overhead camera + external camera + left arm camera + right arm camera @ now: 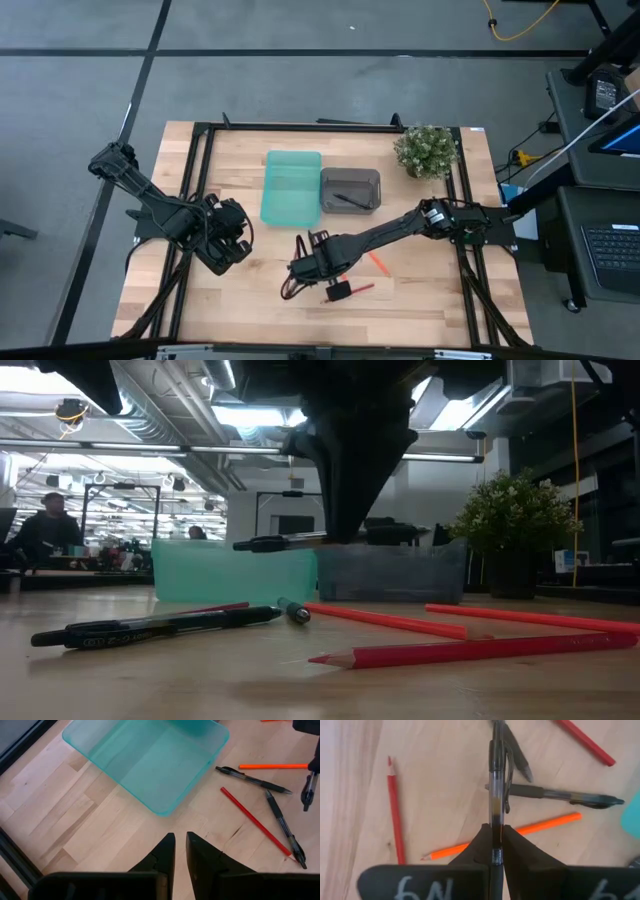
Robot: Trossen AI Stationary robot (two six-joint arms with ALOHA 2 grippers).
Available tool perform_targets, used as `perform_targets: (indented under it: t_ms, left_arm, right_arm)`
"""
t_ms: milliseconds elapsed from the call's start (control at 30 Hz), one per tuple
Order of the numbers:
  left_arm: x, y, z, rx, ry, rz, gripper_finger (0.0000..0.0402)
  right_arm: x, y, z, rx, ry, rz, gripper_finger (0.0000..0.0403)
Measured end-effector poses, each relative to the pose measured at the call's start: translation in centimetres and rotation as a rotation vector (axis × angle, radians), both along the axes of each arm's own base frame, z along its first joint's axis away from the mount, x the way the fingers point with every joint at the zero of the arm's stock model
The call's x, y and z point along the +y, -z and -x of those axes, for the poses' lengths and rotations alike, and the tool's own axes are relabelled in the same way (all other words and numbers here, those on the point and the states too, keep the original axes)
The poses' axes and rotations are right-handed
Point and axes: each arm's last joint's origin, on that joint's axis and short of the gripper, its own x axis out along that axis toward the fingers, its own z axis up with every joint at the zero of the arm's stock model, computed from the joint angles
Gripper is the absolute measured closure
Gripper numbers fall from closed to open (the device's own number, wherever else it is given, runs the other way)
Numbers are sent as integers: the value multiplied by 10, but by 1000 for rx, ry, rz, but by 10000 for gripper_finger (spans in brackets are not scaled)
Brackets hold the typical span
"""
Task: Sort pens & pencils
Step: Put the black pen into the black bin
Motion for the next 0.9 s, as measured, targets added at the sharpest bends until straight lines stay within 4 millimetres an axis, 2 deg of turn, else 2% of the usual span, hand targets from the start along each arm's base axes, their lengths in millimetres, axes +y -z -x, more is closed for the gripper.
perform_targets:
  t_ms: [367,633,900]
  left_arm:
    - [0,0,0,3,2,3,360]
    - [-3,0,2,17,17,22,360]
    - [-8,0,5,8,25,33,360]
  right_arm:
    - [-11,-5,-3,-22,29,30,375]
    - [-27,-4,-1,42,79,51,377]
    - [-30,-12,2,34,102,46,378]
